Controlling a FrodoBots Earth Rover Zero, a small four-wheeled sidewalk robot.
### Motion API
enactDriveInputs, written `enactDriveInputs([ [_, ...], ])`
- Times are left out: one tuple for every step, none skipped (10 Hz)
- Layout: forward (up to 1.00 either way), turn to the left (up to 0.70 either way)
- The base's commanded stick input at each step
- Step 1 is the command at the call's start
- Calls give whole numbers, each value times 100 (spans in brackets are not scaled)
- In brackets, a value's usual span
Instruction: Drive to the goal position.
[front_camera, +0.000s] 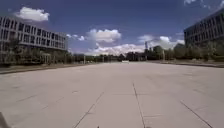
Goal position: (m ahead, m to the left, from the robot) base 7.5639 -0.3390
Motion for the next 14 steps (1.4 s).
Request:
enactDriveInputs([
  [70,0],
  [70,0],
  [70,0],
  [70,0],
  [70,0],
  [70,0],
  [70,0],
  [70,0],
  [70,0],
  [70,0],
  [70,0],
  [70,0],
  [70,-26],
  [70,-35],
])
